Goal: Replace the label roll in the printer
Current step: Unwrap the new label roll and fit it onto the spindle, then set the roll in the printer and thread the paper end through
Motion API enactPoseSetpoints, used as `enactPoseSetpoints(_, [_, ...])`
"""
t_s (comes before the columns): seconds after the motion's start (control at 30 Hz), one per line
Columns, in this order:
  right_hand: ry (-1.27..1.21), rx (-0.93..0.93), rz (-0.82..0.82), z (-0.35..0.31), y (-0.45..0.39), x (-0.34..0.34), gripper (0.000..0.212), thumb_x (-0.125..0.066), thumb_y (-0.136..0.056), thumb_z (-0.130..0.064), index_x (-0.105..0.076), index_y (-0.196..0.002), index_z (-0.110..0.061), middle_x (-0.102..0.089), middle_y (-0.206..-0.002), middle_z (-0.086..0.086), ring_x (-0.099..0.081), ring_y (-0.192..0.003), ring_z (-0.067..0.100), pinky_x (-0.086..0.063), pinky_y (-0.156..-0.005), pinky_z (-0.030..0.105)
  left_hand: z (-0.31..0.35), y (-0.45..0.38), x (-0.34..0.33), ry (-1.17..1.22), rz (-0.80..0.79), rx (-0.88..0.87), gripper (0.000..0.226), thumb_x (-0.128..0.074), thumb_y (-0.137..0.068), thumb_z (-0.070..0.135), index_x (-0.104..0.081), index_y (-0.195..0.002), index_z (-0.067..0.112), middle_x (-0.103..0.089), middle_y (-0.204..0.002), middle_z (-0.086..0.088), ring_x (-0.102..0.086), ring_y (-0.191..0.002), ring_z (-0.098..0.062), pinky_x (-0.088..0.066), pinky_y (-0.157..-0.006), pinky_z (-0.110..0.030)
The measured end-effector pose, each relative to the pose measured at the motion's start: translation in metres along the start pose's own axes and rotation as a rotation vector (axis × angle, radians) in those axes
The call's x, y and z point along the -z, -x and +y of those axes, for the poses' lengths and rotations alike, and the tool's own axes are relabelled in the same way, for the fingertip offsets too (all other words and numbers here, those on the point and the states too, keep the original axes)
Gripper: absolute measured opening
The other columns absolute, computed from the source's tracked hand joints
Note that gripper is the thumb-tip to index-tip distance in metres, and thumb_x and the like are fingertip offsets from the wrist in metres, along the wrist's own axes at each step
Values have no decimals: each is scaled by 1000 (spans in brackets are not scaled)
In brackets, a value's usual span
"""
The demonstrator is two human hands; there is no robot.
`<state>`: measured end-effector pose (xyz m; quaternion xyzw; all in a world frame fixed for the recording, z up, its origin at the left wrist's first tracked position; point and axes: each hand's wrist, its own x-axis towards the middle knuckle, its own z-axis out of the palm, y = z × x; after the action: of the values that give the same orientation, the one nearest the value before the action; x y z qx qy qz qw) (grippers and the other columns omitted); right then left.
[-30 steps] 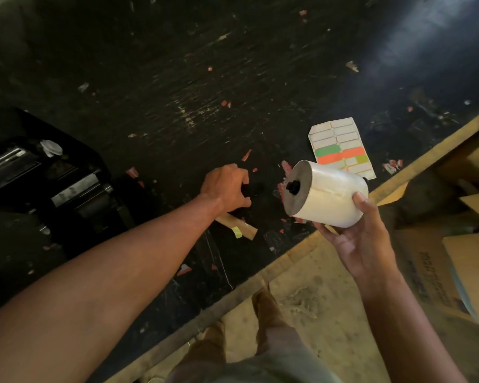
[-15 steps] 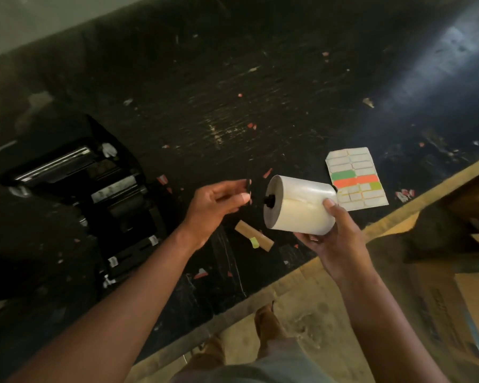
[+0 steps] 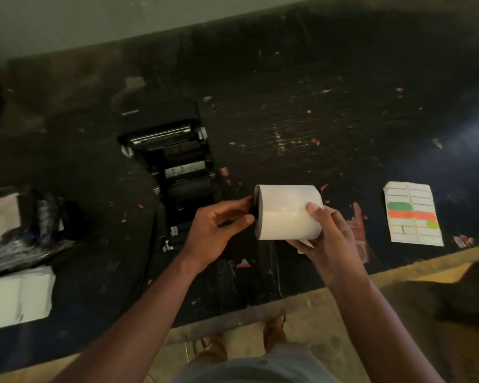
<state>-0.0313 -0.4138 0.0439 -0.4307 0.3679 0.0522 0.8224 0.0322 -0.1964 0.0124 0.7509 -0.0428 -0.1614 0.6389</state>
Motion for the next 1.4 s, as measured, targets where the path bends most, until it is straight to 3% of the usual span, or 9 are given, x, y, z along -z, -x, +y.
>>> enactPoseSetpoints(0.1, [51,28,14,10,-1,-15,49,-80,-85,-27,-58,-128,-18,-64,-134,5,-66,-123,27,-64,-87,47,-4,13,11,-18,91,-13,38,-77,-89,1,-75,-122,21,-80,-111,18,-75,-111,-6,-59,-101,-28])
enactPoseSetpoints(0.2, [90,85,-9,20,0,-31,47,-77,-92,-22,-56,-134,-18,-64,-131,4,-66,-121,23,-64,-88,45,-9,25,20,-42,152,-10,35,-74,-95,8,-73,-129,15,-78,-124,4,-74,-117,-10,-59,-102,-36])
enactPoseSetpoints(0.4, [294,301,8,45,0,-61,57,-92,-75,-37,-59,-120,-30,-64,-133,3,-68,-120,19,-66,-88,39,-7,54,21,268,176,158,35,-48,-110,22,-66,-139,20,-74,-132,5,-67,-127,-11,-58,-102,-33])
enactPoseSetpoints(0.57, [639,584,-32,59,10,-85,55,-90,-81,-30,-56,-123,-24,-63,-124,-7,-62,-112,3,-53,-76,7,-16,59,28,698,325,368,48,-58,-99,42,-64,-139,17,-71,-138,-12,-69,-127,-26,-52,-106,-42])
enactPoseSetpoints(0.8, [894,817,-117,69,23,-112,71,-75,-76,-60,-51,-136,-29,-55,-139,-8,-56,-129,13,-58,-97,32,-25,68,39,1015,398,401,55,-67,-94,34,-60,-145,14,-69,-140,-15,-65,-133,-29,-40,-121,-47])
enactPoseSetpoints(0.93, [895,824,-150,71,20,-114,72,-79,-79,-54,-51,-139,-25,-43,-146,-1,-50,-127,7,-49,-92,4,-19,69,47,970,421,326,42,-63,-98,31,-64,-137,14,-68,-143,-14,-63,-135,-29,-41,-120,-46])
enactPoseSetpoints(1.03, [892,817,-161,74,15,-112,72,-81,-79,-50,-54,-139,-23,-41,-141,0,-50,-120,5,-42,-91,-3,-13,70,50,910,439,280,34,-61,-100,29,-68,-130,16,-66,-144,-13,-64,-134,-27,-46,-115,-43])
enactPoseSetpoints(1.23, [870,810,-244,77,2,-106,67,-75,-85,-58,-56,-140,-26,-55,-140,-7,-56,-129,3,-57,-95,20,-9,78,51,803,529,198,24,-68,-90,28,-73,-113,20,-74,-128,2,-69,-126,-22,-57,-100,-36])
enactPoseSetpoints(1.4, [568,550,-389,83,-6,-94,50,-72,-97,-29,-55,-144,-21,-66,-137,-6,-67,-129,15,-65,-95,41,-3,76,47,352,640,41,37,-71,-94,30,-67,-130,20,-74,-128,4,-71,-120,-13,-62,-93,-34])
